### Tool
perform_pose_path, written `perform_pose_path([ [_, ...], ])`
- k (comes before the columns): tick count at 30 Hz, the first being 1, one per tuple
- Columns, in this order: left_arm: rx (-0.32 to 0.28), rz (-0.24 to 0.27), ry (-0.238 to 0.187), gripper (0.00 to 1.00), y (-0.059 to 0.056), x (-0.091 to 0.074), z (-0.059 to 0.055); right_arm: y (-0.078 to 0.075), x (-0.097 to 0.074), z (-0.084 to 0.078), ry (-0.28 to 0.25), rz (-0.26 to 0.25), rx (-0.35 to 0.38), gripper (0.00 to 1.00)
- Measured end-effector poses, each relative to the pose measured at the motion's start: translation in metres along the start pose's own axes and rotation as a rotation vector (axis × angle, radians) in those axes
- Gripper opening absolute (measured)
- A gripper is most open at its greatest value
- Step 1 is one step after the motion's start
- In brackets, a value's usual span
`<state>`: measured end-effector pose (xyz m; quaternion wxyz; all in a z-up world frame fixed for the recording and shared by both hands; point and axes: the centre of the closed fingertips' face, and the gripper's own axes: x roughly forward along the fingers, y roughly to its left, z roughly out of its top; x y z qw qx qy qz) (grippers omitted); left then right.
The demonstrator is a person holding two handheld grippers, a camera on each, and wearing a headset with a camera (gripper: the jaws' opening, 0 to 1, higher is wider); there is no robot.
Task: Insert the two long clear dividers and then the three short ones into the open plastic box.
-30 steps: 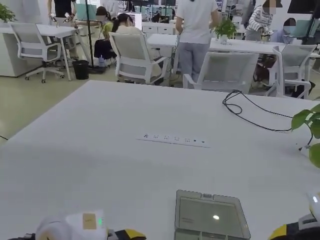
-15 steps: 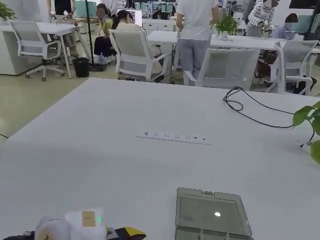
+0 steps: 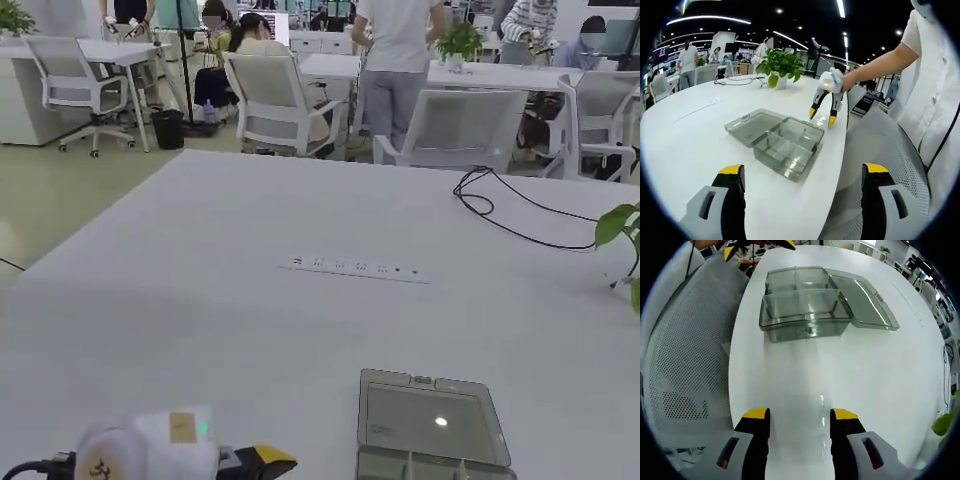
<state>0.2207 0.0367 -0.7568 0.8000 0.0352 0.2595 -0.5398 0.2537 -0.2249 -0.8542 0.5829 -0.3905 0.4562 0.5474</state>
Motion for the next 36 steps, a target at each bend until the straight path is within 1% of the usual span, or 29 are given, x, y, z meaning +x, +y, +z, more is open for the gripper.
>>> perform_pose_path([
  [4,-0.003,0.004,-0.001,0.99,0.0009,-0.0015,-0.0004,-0.0010,0.0030,-0.0026,0.012,-0.003,-0.009,0.47],
  [7,-0.004,0.007,-0.003,0.99,0.0013,-0.0024,-0.0003,-0.0034,0.0023,-0.0029,0.011,-0.014,-0.016,0.44],
  [11,-0.009,0.011,-0.003,0.98,0.0015,-0.0029,-0.0004,-0.0053,0.0032,-0.0040,0.022,-0.043,-0.044,0.41],
  [12,-0.009,0.012,-0.006,0.98,0.0016,-0.0028,0.0000,-0.0050,0.0030,-0.0042,0.023,-0.043,-0.052,0.41],
  [19,-0.008,0.012,-0.006,0.98,0.0010,-0.0024,0.0005,-0.0036,0.0021,-0.0047,0.024,-0.043,-0.047,0.38],
  [22,-0.008,0.010,-0.005,0.98,0.0007,-0.0022,0.0004,-0.0023,0.0018,-0.0046,0.026,-0.043,-0.054,0.34],
  [36,-0.005,0.003,0.000,0.98,-0.0004,-0.0013,0.0006,-0.0036,0.0020,-0.0046,0.027,-0.046,-0.052,0.33],
])
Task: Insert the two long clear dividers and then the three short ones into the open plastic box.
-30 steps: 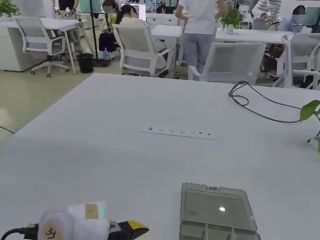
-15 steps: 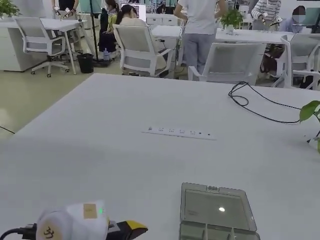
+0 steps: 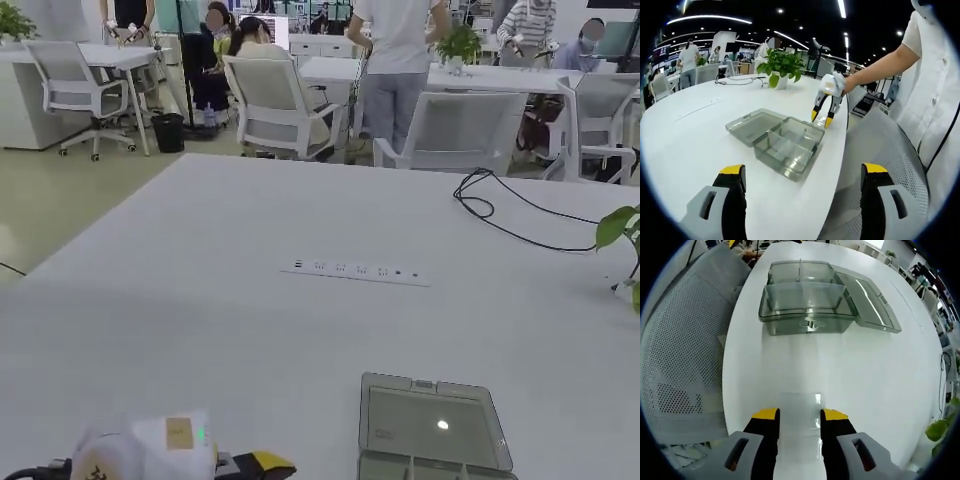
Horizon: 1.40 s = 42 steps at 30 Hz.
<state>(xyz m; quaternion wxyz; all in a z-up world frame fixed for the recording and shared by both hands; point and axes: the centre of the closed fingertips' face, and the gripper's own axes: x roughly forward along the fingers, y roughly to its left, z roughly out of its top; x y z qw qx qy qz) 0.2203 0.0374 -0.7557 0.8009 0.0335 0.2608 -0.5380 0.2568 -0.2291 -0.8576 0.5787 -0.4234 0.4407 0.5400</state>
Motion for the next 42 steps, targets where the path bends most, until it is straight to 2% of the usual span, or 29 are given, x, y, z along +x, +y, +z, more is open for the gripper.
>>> perform_pose_path([
  [8,0.002,0.000,-0.003,0.97,0.001,-0.001,0.002,0.000,-0.009,0.004,-0.021,-0.021,0.015,0.33],
  [15,0.000,0.002,-0.010,0.97,0.002,-0.001,0.004,-0.002,-0.025,0.016,-0.055,-0.058,0.013,0.33],
  [21,-0.013,0.007,-0.021,0.96,0.003,-0.001,0.009,-0.003,-0.043,0.035,-0.092,-0.089,-0.007,0.33],
  [28,-0.049,0.014,-0.062,0.92,0.001,0.001,0.022,-0.002,-0.066,0.065,-0.135,-0.138,-0.039,0.33],
  [33,-0.094,0.009,-0.101,0.90,-0.001,0.004,0.034,-0.001,-0.078,0.087,-0.161,-0.172,-0.059,0.33],
  [35,-0.117,0.006,-0.129,0.88,-0.003,0.005,0.042,0.000,-0.081,0.095,-0.172,-0.178,-0.061,0.33],
  [39,-0.215,0.002,-0.167,0.85,-0.003,0.008,0.055,0.004,-0.087,0.112,-0.183,-0.194,-0.090,0.33],
  [41,-0.229,0.003,-0.191,0.82,-0.003,0.008,0.061,0.006,-0.090,0.118,-0.186,-0.199,-0.100,0.33],
  [42,-0.256,0.003,-0.200,0.80,-0.003,0.009,0.063,0.007,-0.092,0.122,-0.189,-0.203,-0.104,0.33],
])
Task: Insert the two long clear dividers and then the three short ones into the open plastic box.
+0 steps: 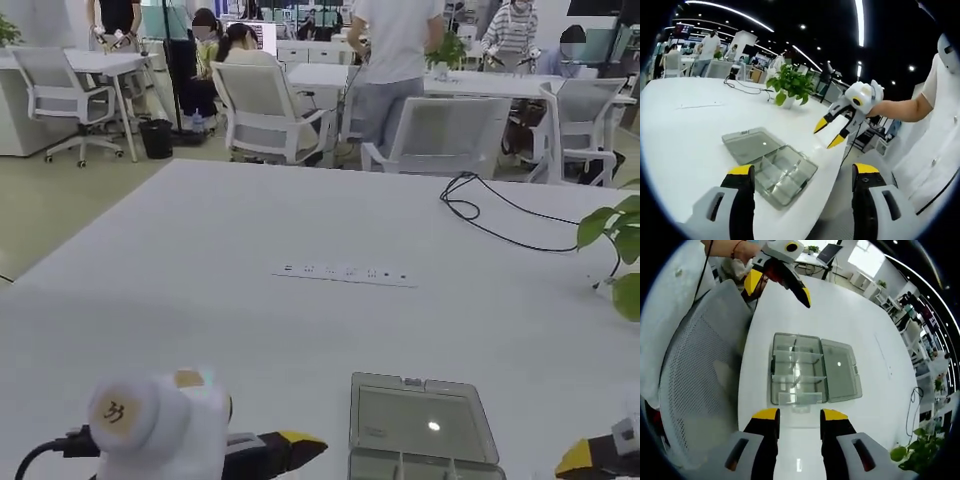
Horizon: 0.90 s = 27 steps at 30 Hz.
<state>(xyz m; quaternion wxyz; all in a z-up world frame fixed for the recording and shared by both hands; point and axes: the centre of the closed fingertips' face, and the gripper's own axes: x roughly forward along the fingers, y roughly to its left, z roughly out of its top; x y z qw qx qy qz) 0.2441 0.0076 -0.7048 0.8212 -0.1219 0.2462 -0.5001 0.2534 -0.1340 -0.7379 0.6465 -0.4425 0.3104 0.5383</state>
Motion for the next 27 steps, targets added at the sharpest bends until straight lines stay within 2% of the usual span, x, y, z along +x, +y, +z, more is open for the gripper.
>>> perform_pose_path([
  [3,-0.086,-0.014,-0.026,0.75,-0.005,0.004,0.007,0.000,-0.004,0.012,-0.013,-0.010,-0.010,0.33],
  [4,-0.130,-0.022,-0.023,0.74,-0.007,0.005,0.007,-0.001,-0.006,0.016,-0.018,-0.015,-0.014,0.33],
  [6,-0.172,-0.041,-0.014,0.71,-0.013,0.009,0.007,-0.001,-0.008,0.023,-0.024,-0.022,-0.022,0.33],
  [8,-0.199,-0.050,0.002,0.71,-0.016,0.013,0.006,0.000,-0.011,0.031,-0.031,-0.028,-0.027,0.33],
  [11,-0.213,-0.067,-0.007,0.68,-0.023,0.020,0.008,0.000,-0.014,0.042,-0.042,-0.036,-0.040,0.33],
  [13,-0.277,-0.085,-0.017,0.64,-0.028,0.023,0.011,0.002,-0.015,0.048,-0.048,-0.036,-0.044,0.33],
  [17,-0.335,-0.104,-0.042,0.56,-0.032,0.029,0.016,0.004,-0.016,0.055,-0.054,-0.039,-0.051,0.33],
  [19,-0.369,-0.109,-0.038,0.51,-0.033,0.032,0.015,0.006,-0.018,0.060,-0.059,-0.043,-0.052,0.33],
  [24,-0.418,-0.135,-0.040,0.41,-0.041,0.041,0.015,0.009,-0.019,0.069,-0.069,-0.048,-0.053,0.33],
  [27,-0.438,-0.141,-0.037,0.39,-0.045,0.046,0.013,0.012,-0.020,0.074,-0.074,-0.049,-0.059,0.33],
])
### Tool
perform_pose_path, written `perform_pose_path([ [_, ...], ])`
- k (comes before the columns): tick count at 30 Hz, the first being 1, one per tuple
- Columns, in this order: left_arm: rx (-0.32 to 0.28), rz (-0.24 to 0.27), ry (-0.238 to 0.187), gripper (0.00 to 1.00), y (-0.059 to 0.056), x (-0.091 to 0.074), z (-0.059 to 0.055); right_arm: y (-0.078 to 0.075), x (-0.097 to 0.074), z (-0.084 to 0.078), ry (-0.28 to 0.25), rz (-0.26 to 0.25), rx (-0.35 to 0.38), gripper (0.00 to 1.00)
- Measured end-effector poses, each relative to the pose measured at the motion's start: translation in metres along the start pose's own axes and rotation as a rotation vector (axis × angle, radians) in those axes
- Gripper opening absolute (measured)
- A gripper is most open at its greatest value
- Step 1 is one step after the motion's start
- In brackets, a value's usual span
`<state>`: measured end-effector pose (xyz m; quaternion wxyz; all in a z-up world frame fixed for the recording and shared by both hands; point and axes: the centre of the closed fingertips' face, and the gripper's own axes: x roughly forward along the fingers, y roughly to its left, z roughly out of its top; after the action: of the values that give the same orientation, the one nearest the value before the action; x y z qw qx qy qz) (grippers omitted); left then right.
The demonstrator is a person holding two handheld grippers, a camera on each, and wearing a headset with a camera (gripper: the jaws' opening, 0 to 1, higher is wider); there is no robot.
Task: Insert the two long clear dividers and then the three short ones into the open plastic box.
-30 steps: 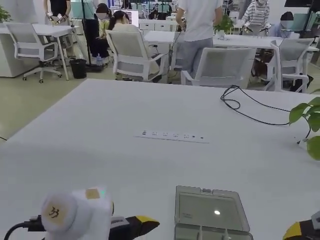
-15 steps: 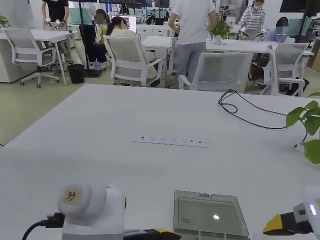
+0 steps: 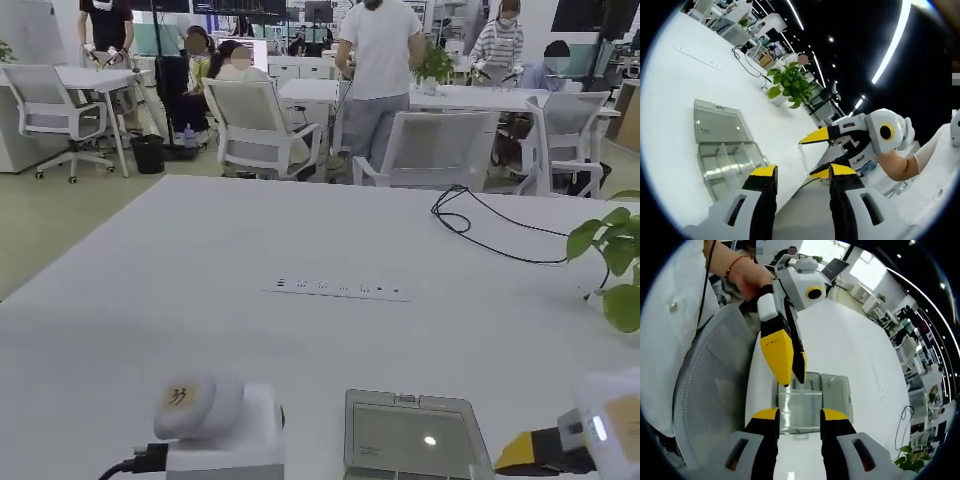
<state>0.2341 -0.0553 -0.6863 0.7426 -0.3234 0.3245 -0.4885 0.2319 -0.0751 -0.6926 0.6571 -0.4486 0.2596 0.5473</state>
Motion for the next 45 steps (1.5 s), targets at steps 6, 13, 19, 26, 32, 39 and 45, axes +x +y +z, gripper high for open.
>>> perform_pose_path([
  [6,-0.041,-0.018,0.007,0.30,-0.004,0.009,-0.003,0.005,-0.001,0.008,-0.009,0.002,-0.013,0.33],
  [13,-0.059,-0.030,0.018,0.19,-0.007,0.013,-0.007,0.006,-0.002,0.014,-0.018,0.000,-0.010,0.33],
  [19,-0.070,-0.033,0.029,0.11,-0.007,0.016,-0.011,0.007,-0.002,0.015,-0.017,-0.001,-0.011,0.33],
  [26,-0.077,-0.038,0.030,0.04,-0.008,0.017,-0.012,0.008,-0.001,0.014,-0.004,-0.001,-0.022,0.33],
  [32,-0.077,-0.040,0.034,0.00,-0.009,0.018,-0.013,0.008,-0.001,0.013,0.002,-0.002,-0.025,0.33],
  [39,-0.080,-0.035,0.039,0.00,-0.009,0.017,-0.016,0.010,-0.001,0.013,0.007,0.000,-0.031,0.33],
  [45,-0.097,-0.034,0.030,0.00,-0.008,0.017,-0.015,0.010,-0.001,0.014,0.005,-0.003,-0.035,0.33],
])
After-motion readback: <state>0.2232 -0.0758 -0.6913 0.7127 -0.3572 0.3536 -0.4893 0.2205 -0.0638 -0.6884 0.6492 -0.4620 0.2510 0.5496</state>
